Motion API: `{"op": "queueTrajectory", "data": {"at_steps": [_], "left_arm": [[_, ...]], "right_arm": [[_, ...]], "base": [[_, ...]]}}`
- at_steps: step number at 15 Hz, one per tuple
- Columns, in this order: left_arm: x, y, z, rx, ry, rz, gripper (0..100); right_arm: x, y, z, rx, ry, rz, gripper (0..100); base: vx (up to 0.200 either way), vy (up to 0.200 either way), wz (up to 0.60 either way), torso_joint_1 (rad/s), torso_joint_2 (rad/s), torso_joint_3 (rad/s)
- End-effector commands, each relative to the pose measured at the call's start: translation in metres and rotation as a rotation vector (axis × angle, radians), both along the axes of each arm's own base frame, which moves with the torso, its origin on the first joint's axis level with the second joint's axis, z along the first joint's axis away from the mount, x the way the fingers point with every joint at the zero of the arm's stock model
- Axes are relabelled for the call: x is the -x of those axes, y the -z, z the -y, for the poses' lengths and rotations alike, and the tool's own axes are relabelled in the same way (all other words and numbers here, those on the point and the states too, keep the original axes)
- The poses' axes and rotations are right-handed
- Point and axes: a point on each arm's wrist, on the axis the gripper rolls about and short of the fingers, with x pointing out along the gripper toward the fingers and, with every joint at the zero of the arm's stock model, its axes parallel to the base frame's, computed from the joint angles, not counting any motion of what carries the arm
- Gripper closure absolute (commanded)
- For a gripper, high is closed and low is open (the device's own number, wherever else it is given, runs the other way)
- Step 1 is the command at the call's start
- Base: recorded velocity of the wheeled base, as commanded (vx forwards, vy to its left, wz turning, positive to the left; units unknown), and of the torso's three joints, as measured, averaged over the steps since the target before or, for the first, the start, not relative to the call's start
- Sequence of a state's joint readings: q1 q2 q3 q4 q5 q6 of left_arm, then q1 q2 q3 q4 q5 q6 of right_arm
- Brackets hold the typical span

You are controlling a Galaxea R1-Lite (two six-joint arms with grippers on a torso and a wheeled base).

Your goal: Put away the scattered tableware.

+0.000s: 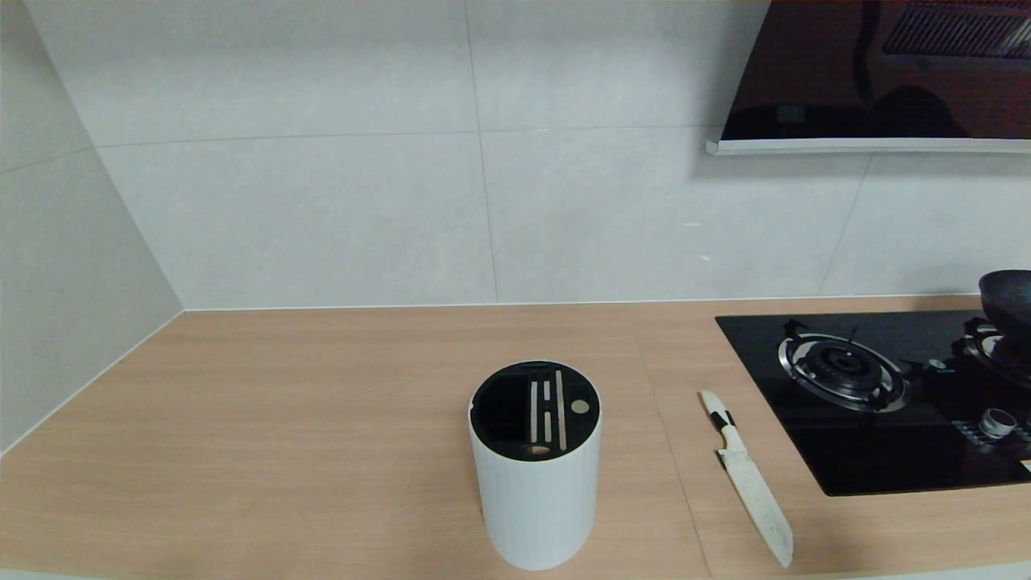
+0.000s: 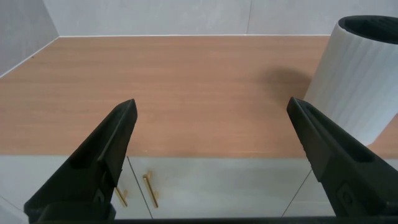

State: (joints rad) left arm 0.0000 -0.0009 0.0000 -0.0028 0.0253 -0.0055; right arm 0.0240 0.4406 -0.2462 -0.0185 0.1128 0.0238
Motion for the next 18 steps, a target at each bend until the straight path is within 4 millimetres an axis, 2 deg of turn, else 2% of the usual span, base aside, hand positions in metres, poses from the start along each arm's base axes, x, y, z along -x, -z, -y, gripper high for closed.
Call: {"op": "queueTrajectory", "data": {"at_steps": [1, 3, 4, 11, 12, 13, 15, 18], "left_arm": [[0.000, 0.000, 0.000, 0.001, -0.001, -0.001, 0], [0.000, 0.000, 0.000, 0.001, -0.001, -0.001, 0], [0.000, 0.000, 0.000, 0.001, -0.001, -0.001, 0], [0.000, 0.000, 0.000, 0.002, -0.001, 0.000, 0], [0.000, 0.000, 0.000, 0.002, -0.001, 0.000, 0], [0.000, 0.000, 0.000, 0.002, -0.001, 0.000, 0], [0.000, 0.000, 0.000, 0.002, -0.001, 0.000, 0], [0.000, 0.000, 0.000, 0.002, -0.001, 0.000, 0]], "right_arm": [[-0.051, -0.009, -0.010, 0.000, -0.116, -0.220, 0], [-0.069, -0.009, -0.017, -0.010, -0.165, -0.246, 0], [-0.089, -0.006, -0.024, -0.005, -0.186, -0.273, 0], [-0.181, 0.001, -0.047, 0.016, -0.196, -0.366, 0], [-0.183, 0.002, -0.047, 0.016, -0.196, -0.368, 0], [-0.199, 0.012, -0.052, 0.021, -0.193, -0.376, 0], [-0.211, 0.026, -0.062, 0.059, -0.160, -0.394, 0], [-0.220, 0.046, -0.075, 0.110, -0.135, -0.439, 0]], "base": [[0.000, 0.000, 0.00, 0.000, 0.00, 0.000], [0.000, 0.000, 0.00, 0.000, 0.00, 0.000], [0.000, 0.000, 0.00, 0.000, 0.00, 0.000], [0.000, 0.000, 0.00, 0.000, 0.00, 0.000], [0.000, 0.000, 0.00, 0.000, 0.00, 0.000], [0.000, 0.000, 0.00, 0.000, 0.00, 0.000], [0.000, 0.000, 0.00, 0.000, 0.00, 0.000], [0.000, 0.000, 0.00, 0.000, 0.00, 0.000]]}}
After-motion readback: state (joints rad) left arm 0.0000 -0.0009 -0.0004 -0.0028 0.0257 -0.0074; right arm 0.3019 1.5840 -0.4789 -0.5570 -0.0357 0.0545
